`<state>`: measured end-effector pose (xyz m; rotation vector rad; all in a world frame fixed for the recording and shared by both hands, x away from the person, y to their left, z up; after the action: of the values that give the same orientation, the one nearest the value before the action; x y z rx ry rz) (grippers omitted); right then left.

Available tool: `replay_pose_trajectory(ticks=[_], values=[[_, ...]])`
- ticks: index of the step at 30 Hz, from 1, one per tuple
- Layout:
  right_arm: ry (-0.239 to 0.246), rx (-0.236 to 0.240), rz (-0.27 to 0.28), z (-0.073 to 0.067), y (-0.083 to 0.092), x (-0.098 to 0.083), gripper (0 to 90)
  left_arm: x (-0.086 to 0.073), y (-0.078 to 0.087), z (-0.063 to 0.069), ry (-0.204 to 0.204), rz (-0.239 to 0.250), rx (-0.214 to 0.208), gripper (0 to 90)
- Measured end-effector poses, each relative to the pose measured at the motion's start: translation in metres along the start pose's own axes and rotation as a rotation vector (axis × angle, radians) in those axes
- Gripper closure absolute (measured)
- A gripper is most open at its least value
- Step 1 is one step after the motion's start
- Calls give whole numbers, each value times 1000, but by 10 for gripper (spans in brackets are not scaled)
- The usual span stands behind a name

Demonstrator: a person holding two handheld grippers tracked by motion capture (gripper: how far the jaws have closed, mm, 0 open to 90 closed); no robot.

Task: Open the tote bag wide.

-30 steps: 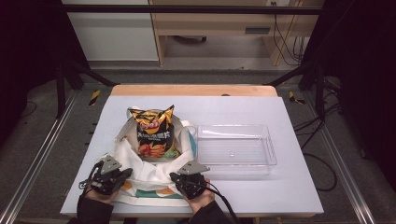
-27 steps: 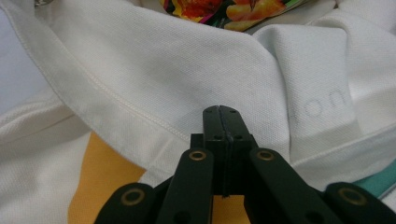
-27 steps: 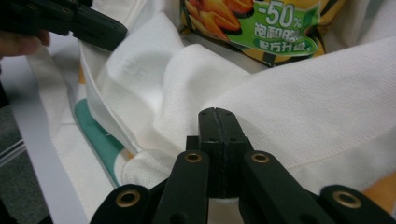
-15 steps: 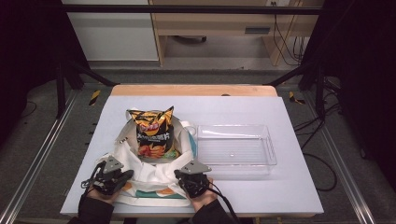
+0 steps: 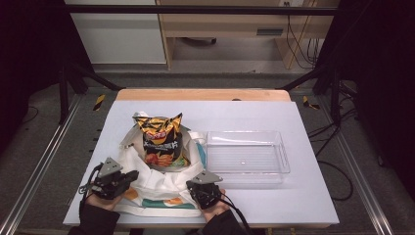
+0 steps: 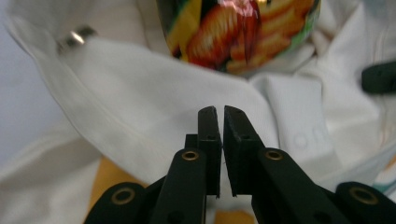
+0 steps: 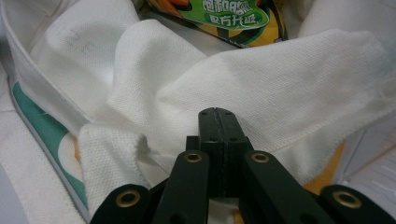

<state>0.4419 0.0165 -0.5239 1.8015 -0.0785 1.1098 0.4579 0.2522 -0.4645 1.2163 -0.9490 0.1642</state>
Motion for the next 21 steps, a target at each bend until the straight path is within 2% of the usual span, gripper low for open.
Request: replay_pose_trajectory(ticks=[1,2,5,6,7,8,9,10,13,14,15,19,21], values=[[-2,1,-1,0,0,0,900,0,0,0,0,0,0,849],[-3,1,-1,0,0,0,900,11,-3,-6,-1,22,21,850],[-1,0,-1,0,0,0,900,17,-8,-12,-1,31,24,854],[-1,0,-1,0,0,0,900,18,-13,-16,3,25,36,854],[-2,0,-1,0,0,0,900,16,-19,-22,6,6,55,860],[-5,1,1,0,0,0,900,9,-27,-31,15,-39,79,870],[-5,1,1,0,0,0,900,9,-27,-31,15,-39,79,875],[-10,4,3,0,1,0,900,-1,-32,-38,18,-87,101,880],[-19,-3,26,1,4,2,900,-8,-34,-42,30,-107,90,897],[-23,-13,38,3,6,4,900,-11,-34,-45,55,-103,78,897],[-25,-25,44,4,7,4,900,-12,-34,-45,60,-107,78,898],[-48,-96,51,12,10,4,900,-15,-37,-44,52,-133,87,899],[-52,-108,47,14,10,3,900,-16,-37,-45,53,-135,86,899]])
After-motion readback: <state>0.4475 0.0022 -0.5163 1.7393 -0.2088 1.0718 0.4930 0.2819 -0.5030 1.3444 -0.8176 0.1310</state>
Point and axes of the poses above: each handheld gripper's, and its own axes: y roughly backward along the jaws, x roughly out of its top, z roughly to its right, the point moved 6 cm from there along -y, roughly forward along the jaws, and after that the axes turned 9 degrees about -z, right-handed, at the moved point
